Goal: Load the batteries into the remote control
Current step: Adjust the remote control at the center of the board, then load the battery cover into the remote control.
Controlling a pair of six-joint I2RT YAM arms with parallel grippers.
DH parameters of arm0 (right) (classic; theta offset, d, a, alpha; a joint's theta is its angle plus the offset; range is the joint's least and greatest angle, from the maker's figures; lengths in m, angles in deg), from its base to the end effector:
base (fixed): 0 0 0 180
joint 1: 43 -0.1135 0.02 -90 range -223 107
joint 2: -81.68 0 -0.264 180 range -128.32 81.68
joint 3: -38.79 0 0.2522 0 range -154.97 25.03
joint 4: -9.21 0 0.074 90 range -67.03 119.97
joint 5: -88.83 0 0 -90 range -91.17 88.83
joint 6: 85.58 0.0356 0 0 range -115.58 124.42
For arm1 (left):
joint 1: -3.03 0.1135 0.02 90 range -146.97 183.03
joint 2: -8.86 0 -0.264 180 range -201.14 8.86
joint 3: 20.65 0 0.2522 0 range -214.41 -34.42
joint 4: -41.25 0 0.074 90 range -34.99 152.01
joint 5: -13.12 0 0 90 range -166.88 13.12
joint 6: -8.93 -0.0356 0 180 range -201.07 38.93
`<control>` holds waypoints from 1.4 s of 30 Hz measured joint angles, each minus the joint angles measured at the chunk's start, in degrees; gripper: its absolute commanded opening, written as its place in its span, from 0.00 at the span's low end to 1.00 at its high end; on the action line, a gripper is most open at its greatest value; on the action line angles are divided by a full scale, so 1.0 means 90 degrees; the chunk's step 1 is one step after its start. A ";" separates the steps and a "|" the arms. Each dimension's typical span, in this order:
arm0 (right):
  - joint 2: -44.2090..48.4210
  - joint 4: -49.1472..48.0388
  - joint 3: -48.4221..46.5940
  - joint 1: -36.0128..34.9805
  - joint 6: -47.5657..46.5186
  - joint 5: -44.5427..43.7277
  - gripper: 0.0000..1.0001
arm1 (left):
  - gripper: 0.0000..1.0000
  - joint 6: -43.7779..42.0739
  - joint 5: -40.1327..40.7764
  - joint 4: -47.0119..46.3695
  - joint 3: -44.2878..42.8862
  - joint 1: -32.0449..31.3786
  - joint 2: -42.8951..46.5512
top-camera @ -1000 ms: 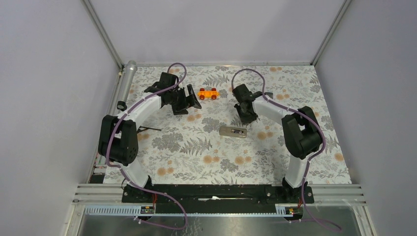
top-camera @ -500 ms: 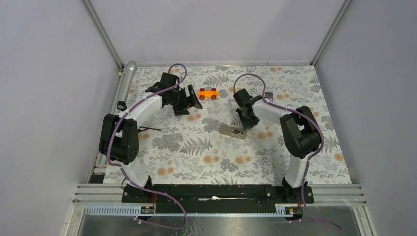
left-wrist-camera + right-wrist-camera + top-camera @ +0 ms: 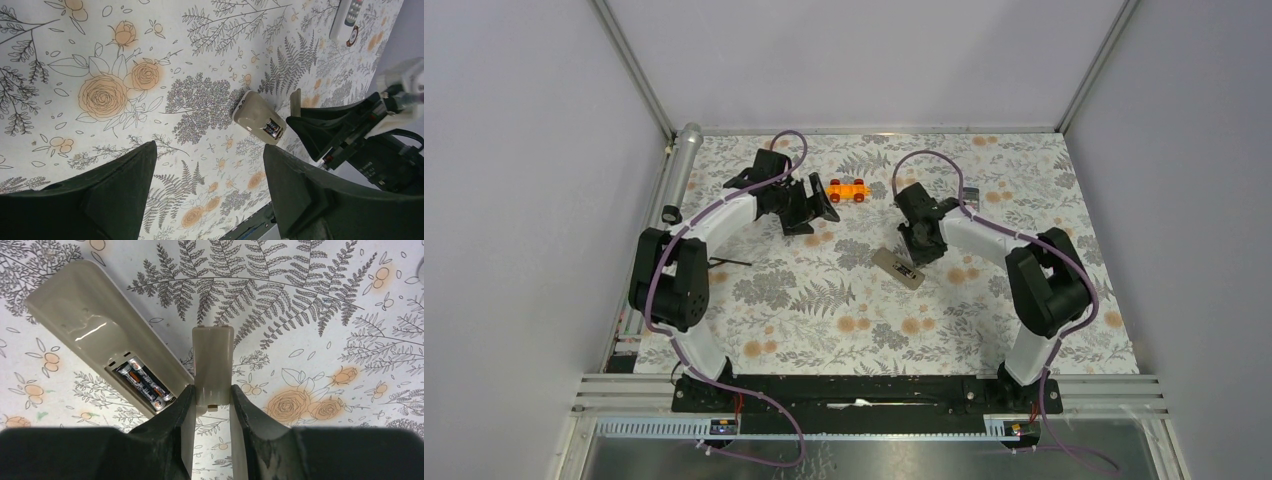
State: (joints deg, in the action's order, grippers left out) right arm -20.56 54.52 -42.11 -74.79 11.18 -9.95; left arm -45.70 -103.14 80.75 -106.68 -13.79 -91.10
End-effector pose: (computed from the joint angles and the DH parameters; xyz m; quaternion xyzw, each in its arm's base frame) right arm 0.3039 0.1820 0.1795 -0.1965 0.9566 -0.0042 0.2152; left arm 0.3530 -0.1232 0.2277 -0.0787 0.9241 -0.3281 0.1795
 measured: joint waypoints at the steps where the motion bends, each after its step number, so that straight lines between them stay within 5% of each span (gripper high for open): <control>1: 0.0092 0.0027 0.0000 -0.0022 0.0032 0.0002 0.05 | 0.83 0.0002 -0.0012 -0.0005 0.0007 -0.0002 -0.0010; 20: 0.0136 0.1156 -0.0670 -0.0908 -0.0920 0.0403 0.03 | 0.83 -0.0044 -0.0007 -0.0007 0.0187 0.0002 -0.0087; 42: -0.0690 0.1622 -0.1229 -0.0940 -0.2047 0.0112 0.07 | 0.83 -0.0243 0.0284 0.0151 0.0391 0.0313 0.0221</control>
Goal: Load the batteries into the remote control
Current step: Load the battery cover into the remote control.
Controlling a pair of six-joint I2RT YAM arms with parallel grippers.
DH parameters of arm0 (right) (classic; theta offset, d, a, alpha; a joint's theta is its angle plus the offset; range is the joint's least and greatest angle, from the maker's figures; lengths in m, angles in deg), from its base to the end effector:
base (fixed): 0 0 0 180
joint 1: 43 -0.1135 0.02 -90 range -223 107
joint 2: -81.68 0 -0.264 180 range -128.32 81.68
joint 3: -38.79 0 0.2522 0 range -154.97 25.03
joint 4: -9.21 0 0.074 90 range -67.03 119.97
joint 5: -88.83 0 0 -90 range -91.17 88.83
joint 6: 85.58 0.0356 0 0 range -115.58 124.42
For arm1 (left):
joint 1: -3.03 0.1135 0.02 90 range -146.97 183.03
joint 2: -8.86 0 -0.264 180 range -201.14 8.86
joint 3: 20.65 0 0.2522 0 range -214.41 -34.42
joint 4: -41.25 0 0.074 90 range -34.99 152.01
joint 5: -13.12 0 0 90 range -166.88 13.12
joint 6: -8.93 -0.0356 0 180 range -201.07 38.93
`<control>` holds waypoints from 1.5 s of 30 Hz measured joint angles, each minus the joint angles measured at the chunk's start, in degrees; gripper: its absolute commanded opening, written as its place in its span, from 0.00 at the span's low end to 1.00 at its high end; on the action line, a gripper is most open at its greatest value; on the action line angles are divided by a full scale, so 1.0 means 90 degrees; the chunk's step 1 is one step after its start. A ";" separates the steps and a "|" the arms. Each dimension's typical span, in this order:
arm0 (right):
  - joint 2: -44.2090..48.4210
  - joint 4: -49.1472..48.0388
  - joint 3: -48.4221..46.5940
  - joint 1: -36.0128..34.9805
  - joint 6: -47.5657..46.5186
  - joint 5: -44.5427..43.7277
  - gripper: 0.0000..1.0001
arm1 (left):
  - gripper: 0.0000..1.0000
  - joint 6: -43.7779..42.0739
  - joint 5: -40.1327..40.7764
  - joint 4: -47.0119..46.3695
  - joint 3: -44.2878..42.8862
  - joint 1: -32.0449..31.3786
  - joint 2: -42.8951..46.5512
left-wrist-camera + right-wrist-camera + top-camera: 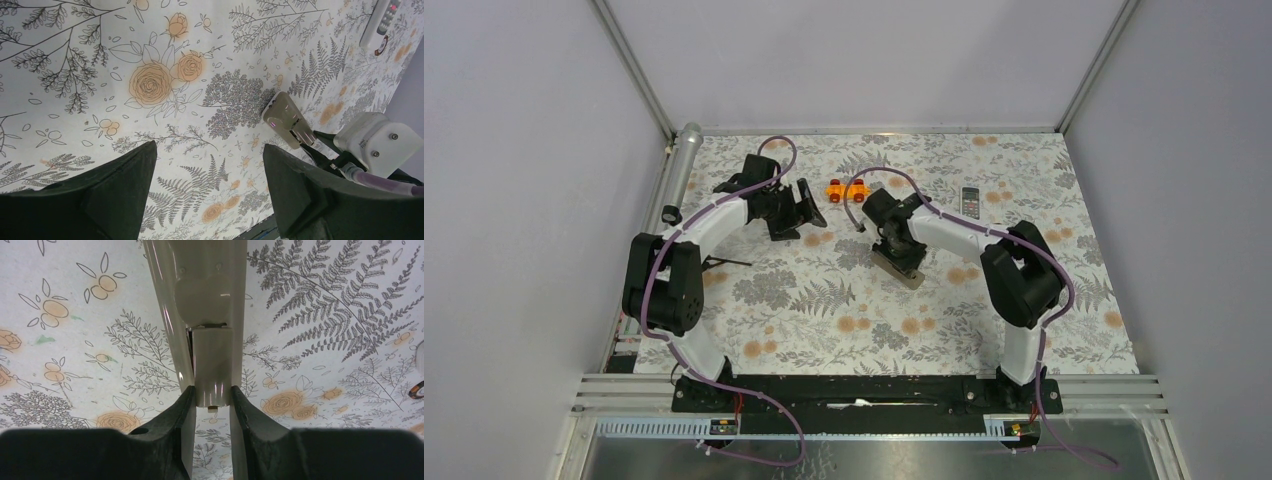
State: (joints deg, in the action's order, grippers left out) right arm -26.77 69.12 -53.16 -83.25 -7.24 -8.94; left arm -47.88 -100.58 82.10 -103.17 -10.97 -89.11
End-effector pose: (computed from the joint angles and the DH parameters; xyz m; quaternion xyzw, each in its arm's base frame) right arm 0.2863 0.2361 0.1861 -0.4264 0.8943 -0.0360 0.1310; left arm 0.3447 -0.1007 0.2191 -0.0974 0.9335 -0.2937 0.1813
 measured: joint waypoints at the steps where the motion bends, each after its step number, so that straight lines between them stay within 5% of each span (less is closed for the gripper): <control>1: -0.0039 0.0002 -0.0027 0.0000 -0.0012 0.0015 0.07 | 0.83 -0.0007 0.0005 0.0010 0.0000 0.0010 0.0000; 45: -0.0209 0.0134 -0.0160 0.0000 -0.0233 0.0143 0.07 | 0.83 -0.0041 0.0044 0.0039 0.0000 0.0056 0.0000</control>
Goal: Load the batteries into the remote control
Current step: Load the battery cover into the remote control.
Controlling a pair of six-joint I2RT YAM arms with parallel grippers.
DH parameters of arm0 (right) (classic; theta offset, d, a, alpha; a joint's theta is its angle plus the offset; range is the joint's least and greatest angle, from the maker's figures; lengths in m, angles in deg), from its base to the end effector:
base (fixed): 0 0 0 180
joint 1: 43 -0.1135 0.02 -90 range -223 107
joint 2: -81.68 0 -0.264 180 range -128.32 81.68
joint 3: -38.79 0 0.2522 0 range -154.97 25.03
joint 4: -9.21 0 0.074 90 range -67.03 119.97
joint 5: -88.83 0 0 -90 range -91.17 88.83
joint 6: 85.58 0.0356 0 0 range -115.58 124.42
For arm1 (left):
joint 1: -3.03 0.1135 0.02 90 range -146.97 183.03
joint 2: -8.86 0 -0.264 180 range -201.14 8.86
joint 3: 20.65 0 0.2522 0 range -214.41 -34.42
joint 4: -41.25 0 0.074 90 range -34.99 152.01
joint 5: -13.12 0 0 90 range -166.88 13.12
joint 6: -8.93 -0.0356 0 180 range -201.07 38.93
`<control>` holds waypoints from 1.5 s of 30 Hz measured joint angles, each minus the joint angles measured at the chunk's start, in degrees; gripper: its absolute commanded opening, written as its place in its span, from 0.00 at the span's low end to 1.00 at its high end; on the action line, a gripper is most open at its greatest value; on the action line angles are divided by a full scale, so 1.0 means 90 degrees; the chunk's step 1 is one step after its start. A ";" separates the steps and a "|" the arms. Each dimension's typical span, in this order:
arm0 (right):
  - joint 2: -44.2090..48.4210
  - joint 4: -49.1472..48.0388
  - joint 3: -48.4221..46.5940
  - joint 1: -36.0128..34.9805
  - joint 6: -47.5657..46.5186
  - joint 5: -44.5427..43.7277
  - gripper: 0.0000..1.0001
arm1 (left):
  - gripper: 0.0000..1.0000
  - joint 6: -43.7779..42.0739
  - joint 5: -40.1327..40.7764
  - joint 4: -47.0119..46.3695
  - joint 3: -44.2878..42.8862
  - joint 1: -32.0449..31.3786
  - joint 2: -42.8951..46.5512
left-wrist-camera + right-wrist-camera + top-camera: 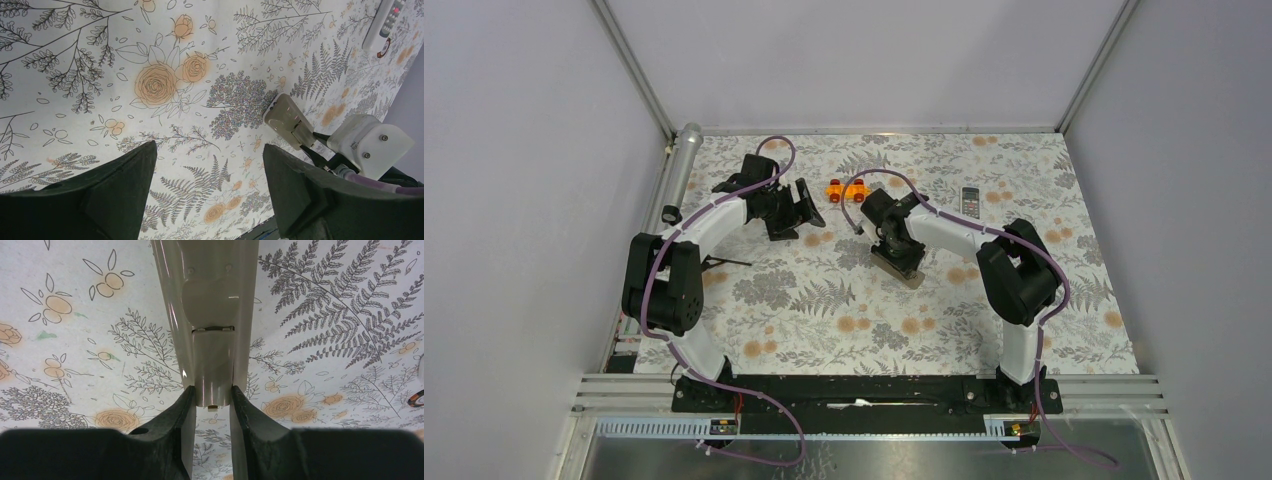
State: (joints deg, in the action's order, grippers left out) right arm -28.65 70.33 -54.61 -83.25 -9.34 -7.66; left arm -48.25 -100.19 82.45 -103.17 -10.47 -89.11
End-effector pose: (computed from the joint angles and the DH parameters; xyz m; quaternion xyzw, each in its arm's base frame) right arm 0.2893 0.2396 0.1806 -0.4456 0.8874 -0.0310 0.1141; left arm 0.3452 -0.0974 0.2186 -0.1003 0.9346 -0.2885 0.1823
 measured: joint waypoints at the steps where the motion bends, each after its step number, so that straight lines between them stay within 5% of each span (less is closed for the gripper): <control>1: 0.0000 -0.0002 0.0002 0.0000 0.0000 0.0000 0.07 | 0.83 0.0000 0.0000 0.0002 0.0000 0.0000 0.0000; 30: -0.0041 0.0041 -0.0032 0.0015 -0.0211 0.0204 0.14 | 0.83 -0.0002 0.0000 0.0005 0.0000 0.0000 0.0000; 45: -0.0148 0.0177 -0.0194 0.0104 -0.0104 0.0350 0.41 | 0.83 -0.0002 0.0000 0.0007 0.0000 0.0000 0.0000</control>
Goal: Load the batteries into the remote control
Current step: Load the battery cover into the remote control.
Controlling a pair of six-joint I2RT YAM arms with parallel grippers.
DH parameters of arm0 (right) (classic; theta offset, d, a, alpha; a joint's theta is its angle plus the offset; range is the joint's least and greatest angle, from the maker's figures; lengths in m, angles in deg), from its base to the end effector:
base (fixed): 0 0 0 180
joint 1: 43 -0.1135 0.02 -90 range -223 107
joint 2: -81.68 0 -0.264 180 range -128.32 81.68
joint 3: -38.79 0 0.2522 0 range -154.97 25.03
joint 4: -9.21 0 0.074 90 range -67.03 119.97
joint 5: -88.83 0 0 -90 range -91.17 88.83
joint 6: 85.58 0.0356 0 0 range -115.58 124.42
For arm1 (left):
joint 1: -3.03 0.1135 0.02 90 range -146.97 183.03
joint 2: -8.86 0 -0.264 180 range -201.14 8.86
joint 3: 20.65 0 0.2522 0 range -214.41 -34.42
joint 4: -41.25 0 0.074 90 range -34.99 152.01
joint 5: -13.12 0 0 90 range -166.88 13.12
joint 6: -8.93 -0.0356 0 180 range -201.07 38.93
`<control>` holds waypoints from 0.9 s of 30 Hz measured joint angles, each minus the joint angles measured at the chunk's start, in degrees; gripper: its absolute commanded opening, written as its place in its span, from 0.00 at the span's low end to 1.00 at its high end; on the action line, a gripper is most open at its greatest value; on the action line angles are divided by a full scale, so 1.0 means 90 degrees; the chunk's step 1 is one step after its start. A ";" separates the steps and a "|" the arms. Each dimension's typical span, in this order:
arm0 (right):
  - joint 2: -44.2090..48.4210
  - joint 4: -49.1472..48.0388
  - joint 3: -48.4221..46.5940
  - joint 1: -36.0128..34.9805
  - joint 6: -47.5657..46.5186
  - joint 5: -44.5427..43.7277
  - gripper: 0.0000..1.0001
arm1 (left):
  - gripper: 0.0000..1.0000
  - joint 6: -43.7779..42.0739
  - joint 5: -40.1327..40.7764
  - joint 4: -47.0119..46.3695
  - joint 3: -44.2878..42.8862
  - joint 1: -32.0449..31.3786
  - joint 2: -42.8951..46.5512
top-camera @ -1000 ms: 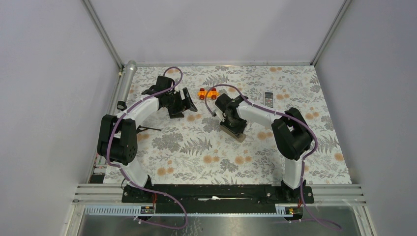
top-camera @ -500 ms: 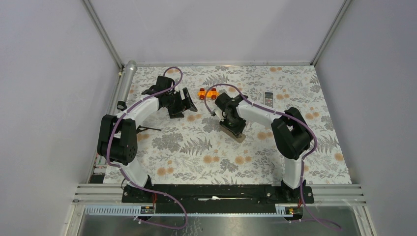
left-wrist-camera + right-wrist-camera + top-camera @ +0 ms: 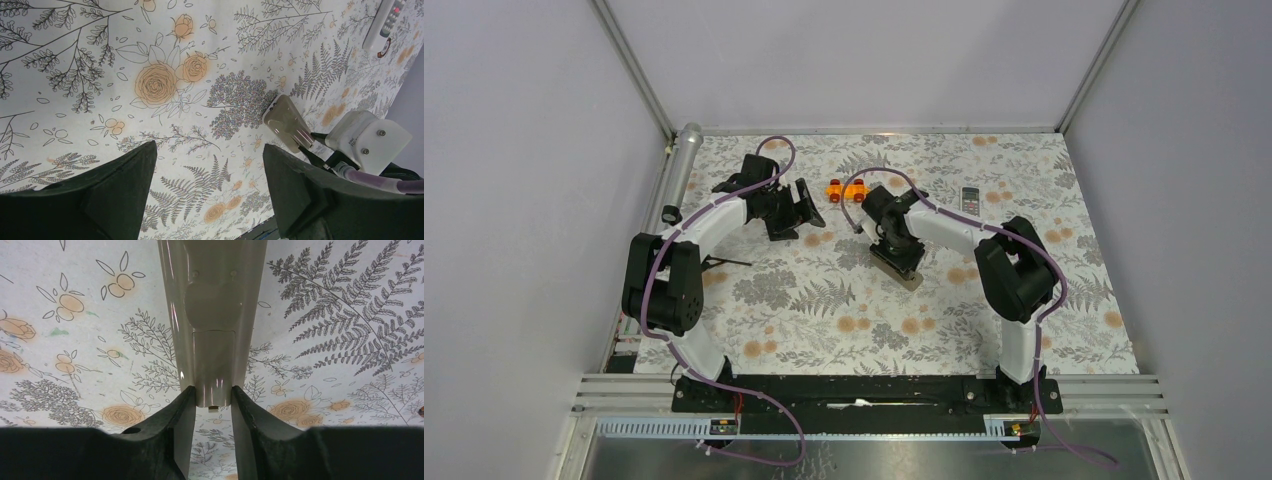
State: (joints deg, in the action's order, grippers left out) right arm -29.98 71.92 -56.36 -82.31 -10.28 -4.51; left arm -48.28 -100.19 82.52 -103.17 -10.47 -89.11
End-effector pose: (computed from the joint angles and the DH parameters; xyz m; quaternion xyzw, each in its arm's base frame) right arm 0.2951 0.2390 0.1796 -0.4494 0.8879 -0.0083 0.0979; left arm 0.3451 -0.0973 0.2186 -0.1002 0.9348 -0.2882 0.1818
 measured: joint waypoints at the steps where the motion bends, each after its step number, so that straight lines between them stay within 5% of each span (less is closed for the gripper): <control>1: 0.0000 0.0010 -0.0012 0.0007 0.0017 0.0007 0.43 | 0.83 0.0000 0.0002 0.0000 0.0000 0.0000 0.0000; 17: 0.0323 0.0053 -0.0056 0.0277 0.0471 0.0510 0.68 | 0.83 0.0002 -0.0053 -0.0015 0.0000 0.0000 0.0000; 27: 0.2018 -0.0937 0.1423 0.1236 0.3492 0.0721 0.21 | 0.80 0.0051 -0.0680 -0.0505 0.0083 -0.0381 -0.0102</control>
State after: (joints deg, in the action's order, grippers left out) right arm -11.82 63.48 -43.55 -71.19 21.15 1.98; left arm -47.82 -106.31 77.97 -102.42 -13.90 -90.03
